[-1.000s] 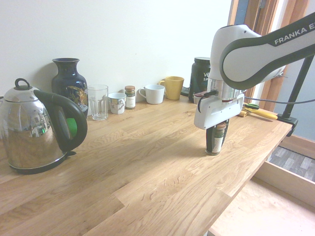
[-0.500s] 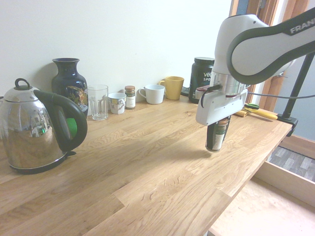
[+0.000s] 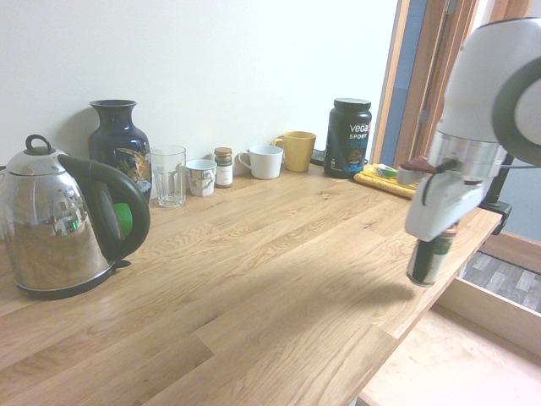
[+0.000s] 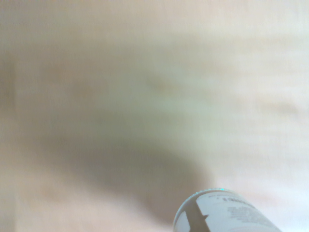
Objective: Put seasoning jar in the drawer
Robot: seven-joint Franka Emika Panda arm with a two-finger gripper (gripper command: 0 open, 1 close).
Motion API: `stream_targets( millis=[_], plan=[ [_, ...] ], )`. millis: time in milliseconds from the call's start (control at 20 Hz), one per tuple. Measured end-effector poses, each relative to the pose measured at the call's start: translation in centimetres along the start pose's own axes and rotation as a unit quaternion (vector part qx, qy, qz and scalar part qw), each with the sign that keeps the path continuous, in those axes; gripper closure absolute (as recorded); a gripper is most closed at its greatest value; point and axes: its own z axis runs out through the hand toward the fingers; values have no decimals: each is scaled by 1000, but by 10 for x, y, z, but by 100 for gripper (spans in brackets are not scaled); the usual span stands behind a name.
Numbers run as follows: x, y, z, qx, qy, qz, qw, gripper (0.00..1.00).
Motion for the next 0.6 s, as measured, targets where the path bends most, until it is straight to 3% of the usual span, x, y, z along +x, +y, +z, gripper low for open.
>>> stream_targets(
  millis=[600],
  plan=[
    [-47, 68, 40, -5, -6, 10, 1000, 100]
  ],
)
